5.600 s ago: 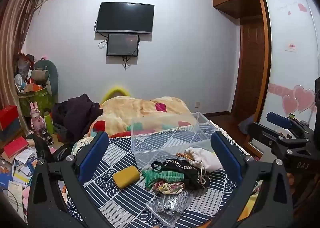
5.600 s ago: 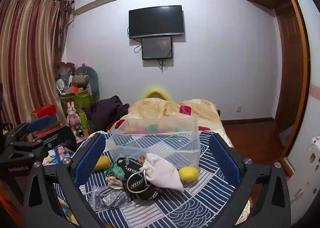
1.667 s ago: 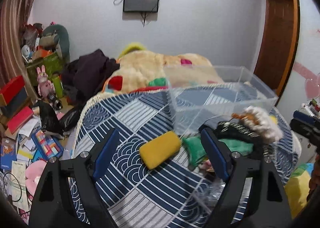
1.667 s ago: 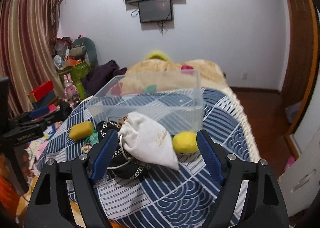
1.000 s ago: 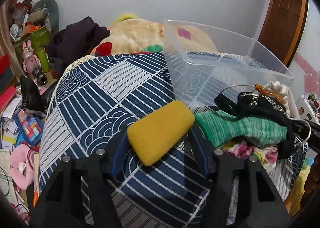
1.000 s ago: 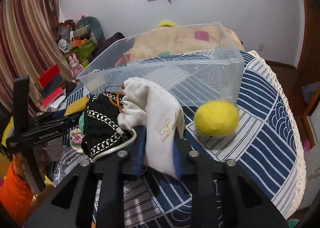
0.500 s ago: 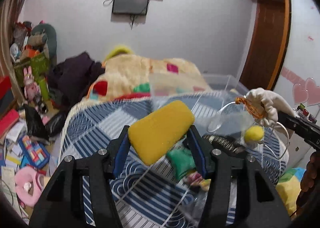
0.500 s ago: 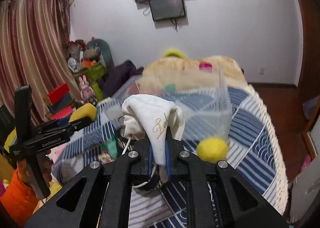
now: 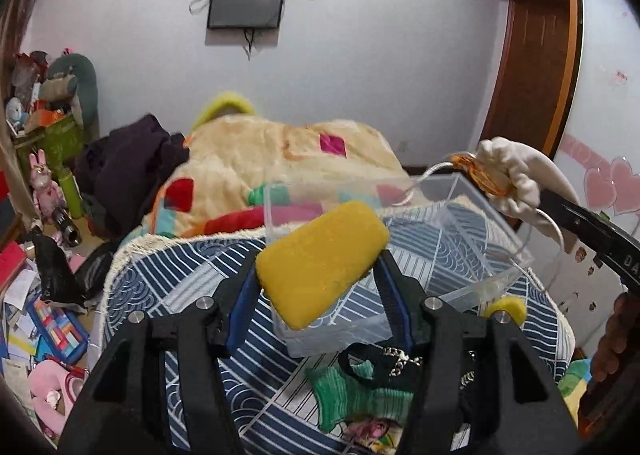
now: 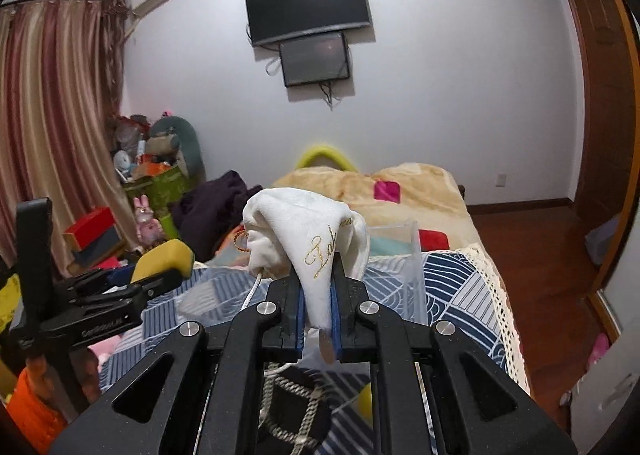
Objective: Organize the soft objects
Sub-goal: 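Drop the sponge into the clear box with the left tool while the right tool drops the pouch in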
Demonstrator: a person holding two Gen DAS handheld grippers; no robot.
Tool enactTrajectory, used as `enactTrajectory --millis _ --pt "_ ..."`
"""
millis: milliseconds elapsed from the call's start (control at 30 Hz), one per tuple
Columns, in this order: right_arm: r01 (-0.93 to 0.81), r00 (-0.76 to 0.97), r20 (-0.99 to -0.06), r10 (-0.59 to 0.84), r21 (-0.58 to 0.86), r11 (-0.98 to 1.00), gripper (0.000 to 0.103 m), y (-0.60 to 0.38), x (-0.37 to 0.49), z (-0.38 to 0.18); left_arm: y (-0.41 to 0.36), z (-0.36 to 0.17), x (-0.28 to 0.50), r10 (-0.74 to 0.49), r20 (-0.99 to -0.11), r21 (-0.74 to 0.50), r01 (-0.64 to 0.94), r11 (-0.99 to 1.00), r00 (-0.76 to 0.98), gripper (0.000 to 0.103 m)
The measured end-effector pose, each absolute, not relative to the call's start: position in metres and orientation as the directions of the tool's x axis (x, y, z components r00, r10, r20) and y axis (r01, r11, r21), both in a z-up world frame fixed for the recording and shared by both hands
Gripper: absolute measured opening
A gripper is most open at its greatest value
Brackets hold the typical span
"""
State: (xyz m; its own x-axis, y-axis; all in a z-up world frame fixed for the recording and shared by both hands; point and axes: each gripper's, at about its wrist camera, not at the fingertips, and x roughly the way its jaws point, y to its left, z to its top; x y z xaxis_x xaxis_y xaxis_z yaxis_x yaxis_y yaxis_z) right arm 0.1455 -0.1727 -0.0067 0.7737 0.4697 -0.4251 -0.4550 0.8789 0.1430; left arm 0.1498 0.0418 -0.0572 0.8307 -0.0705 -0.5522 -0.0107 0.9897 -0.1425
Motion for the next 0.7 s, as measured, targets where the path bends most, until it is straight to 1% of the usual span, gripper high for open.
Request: enactTrajectory --millis 100,300,400,500,567,633,700 --pt "-0.441 0.756 -0.468 0.458 0.153 0.884 0.009 -0.167 0.165 -0.017 0.038 -0.063 0.164 -0.094 -0.588 -0.149 0.006 0.989 0.803 0.056" --pt "-0.441 0.688 -0.569 0.45 0.166 0.882 0.009 -0.151 0.191 -0.043 0.021 -0.075 0.188 -0.079 -0.642 -0.091 0.027 0.995 0.762 0.056" --pt "-0.456 0.664 -0.602 0.444 0.144 0.878 0.009 -0.143 0.194 -0.051 0.019 -0.083 0.197 -0.068 -0.669 -0.081 0.018 0.997 0.74 0.056" --pt "-0.466 0.652 -0.618 0.439 0.13 0.875 0.01 -0.142 0.195 -0.055 0.017 -0.087 0.203 -0.079 -0.679 -0.092 0.023 0.996 0.73 0.056" --pt "-0.47 0.644 -0.629 0.436 0.124 0.874 0.01 -0.141 0.196 -0.057 0.012 -0.089 0.203 -0.075 -0.682 -0.076 0.032 0.997 0.727 0.056" --pt "-0.474 0.636 -0.637 0.435 0.122 0.872 0.015 -0.142 0.195 -0.059 0.008 -0.089 0.204 -0.066 -0.687 -0.055 0.039 0.998 0.724 0.058" --pt "-0.479 0.635 -0.634 0.44 0.123 0.869 0.025 -0.146 0.195 -0.059 0.005 -0.089 0.203 -0.061 -0.687 -0.038 0.048 0.998 0.724 0.059"
